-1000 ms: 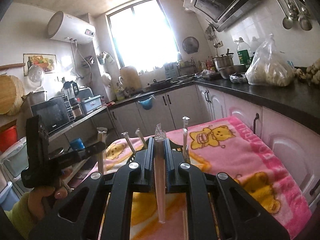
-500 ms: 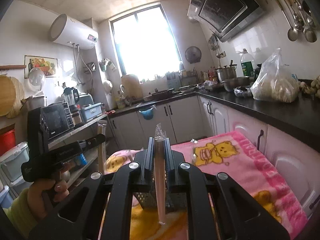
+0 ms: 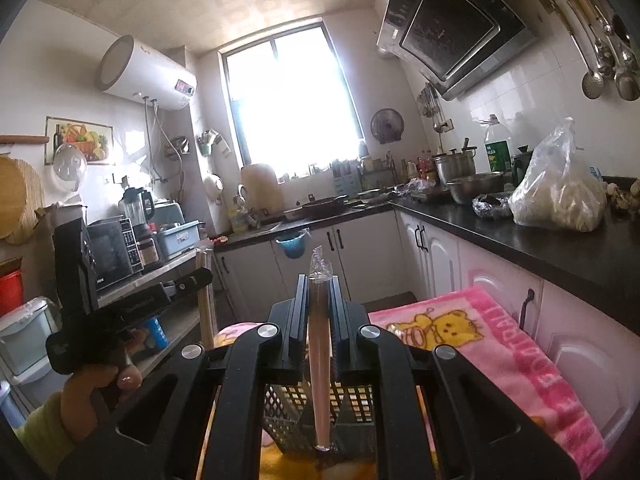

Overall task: Organize utensils
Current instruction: 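Lift the chopstick in the left tool over the holder while the right tool carries its chopstick there, then lower both chopsticks into the green holder and open both tools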

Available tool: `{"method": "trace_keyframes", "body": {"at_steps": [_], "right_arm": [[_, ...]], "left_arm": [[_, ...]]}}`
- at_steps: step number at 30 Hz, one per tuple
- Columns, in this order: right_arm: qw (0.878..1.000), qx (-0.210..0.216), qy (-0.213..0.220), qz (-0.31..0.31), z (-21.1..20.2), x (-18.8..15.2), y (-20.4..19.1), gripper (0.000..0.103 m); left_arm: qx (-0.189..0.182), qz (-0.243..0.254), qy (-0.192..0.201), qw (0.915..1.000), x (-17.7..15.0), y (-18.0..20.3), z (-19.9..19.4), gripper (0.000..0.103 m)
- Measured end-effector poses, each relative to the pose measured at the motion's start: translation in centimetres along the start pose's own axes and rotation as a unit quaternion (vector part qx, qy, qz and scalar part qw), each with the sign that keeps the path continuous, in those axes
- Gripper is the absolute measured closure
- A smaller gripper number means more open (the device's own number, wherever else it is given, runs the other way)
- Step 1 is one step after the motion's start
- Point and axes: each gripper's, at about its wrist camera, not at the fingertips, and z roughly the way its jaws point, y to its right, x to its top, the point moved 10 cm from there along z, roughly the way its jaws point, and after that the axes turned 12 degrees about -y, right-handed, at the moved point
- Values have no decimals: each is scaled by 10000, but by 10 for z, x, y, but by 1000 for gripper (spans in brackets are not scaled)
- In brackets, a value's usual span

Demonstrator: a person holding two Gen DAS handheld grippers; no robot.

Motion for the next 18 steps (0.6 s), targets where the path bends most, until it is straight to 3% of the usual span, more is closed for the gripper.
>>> {"method": "trace_keyframes", "body": {"at_steps": [18], "right_arm": [[9992, -389, 133, -8, 35, 13, 14, 93]], "left_arm": [[372, 347, 698, 9963, 17, 4, 25, 102]]}}
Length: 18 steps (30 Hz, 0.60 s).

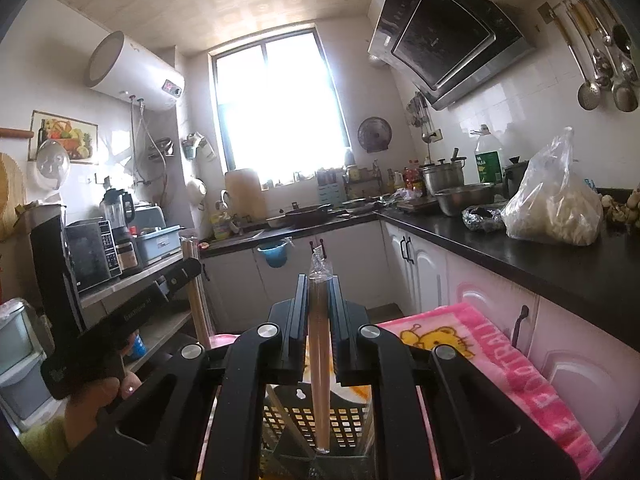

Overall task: Organize utensils
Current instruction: 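Lower both chopsticks into the green holder and open both tools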

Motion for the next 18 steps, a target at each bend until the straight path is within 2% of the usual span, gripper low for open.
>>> {"method": "trace_keyframes", "body": {"at_steps": [5, 10, 18], "right_arm": [[9997, -153, 114, -148, 9, -2, -1, 93], [9998, -181, 59, -101, 19, -10, 1, 93], [9997, -244, 4, -42, 30, -24, 5, 93]], "left_arm": [[91, -13, -81, 9999, -13, -9, 17, 102], [114, -199, -162, 9996, -27, -22, 30, 102], [166, -212, -120, 9996, -45, -30, 37, 102]]}}
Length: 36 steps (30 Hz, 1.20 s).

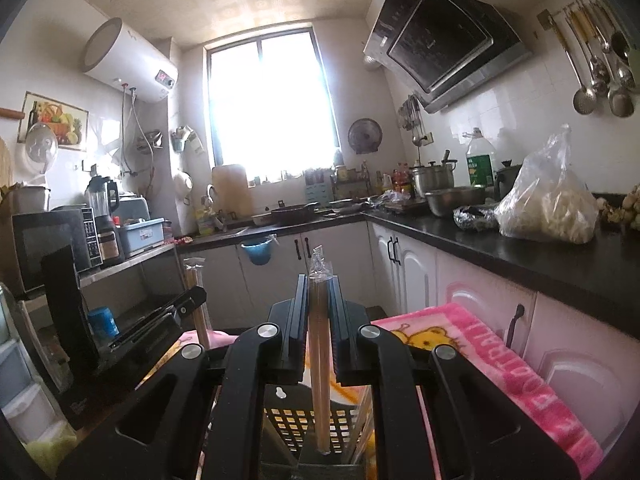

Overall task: Organize utensils
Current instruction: 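Lower both chopsticks into the green holder and open both tools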

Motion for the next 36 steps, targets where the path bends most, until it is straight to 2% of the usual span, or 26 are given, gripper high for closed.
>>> {"method": "trace_keyframes", "body": {"at_steps": [10, 23, 29, 33, 36], "right_arm": [[9994, 5, -67, 346, 9, -21, 9, 93], [9972, -136, -306, 673, 15, -61, 22, 93], [9954, -83, -521, 799, 17, -74, 27, 92], [9950, -104, -659, 744, 15, -81, 26, 91], [9938, -162, -797, 759, 15, -86, 29, 87]], "left_arm": [[-74, 53, -16, 10000, -14, -2, 3, 102], [53, 51, -16, 10000, -29, -13, 0, 102], [76, -90, -186, 9998, -39, -21, -3, 101], [26, -125, -382, 9992, -44, -20, -6, 93], [-3, -207, -567, 9982, -49, -20, -9, 91]]}}
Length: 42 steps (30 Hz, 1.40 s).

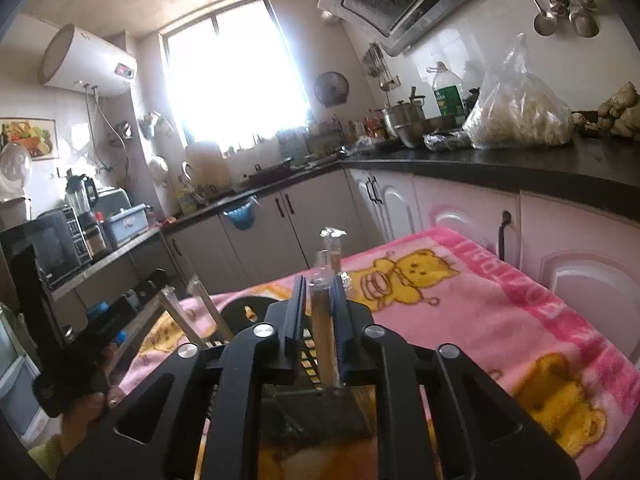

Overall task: Organize utensils
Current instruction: 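Lower both chopsticks into the green holder and open both tools, then withdraw both open tools from the holder back over the blanket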

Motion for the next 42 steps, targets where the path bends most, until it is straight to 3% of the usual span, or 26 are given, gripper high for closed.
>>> {"method": "trace_keyframes", "body": {"at_steps": [6, 12, 17, 34, 42], "right_arm": [[9998, -66, -160, 85, -2, -8, 7, 81], [9998, -73, -198, 40, -10, -13, 5, 69], [9995, -83, -318, 24, -17, -22, 5, 66], [9993, -105, -223, -268, -59, -31, 0, 46], [9986, -104, -266, -449, -76, -40, -5, 46]], "left_arm": [[-158, -231, -400, 9988, -13, 2, -6, 86], [-214, -346, -577, 9975, -26, 1, -20, 71], [-100, -412, -717, 9965, -40, -3, -31, 67], [-23, -512, -1046, 9932, -76, -8, -63, 14], [-3, -493, -1118, 9925, -86, -6, -76, 12]]}}
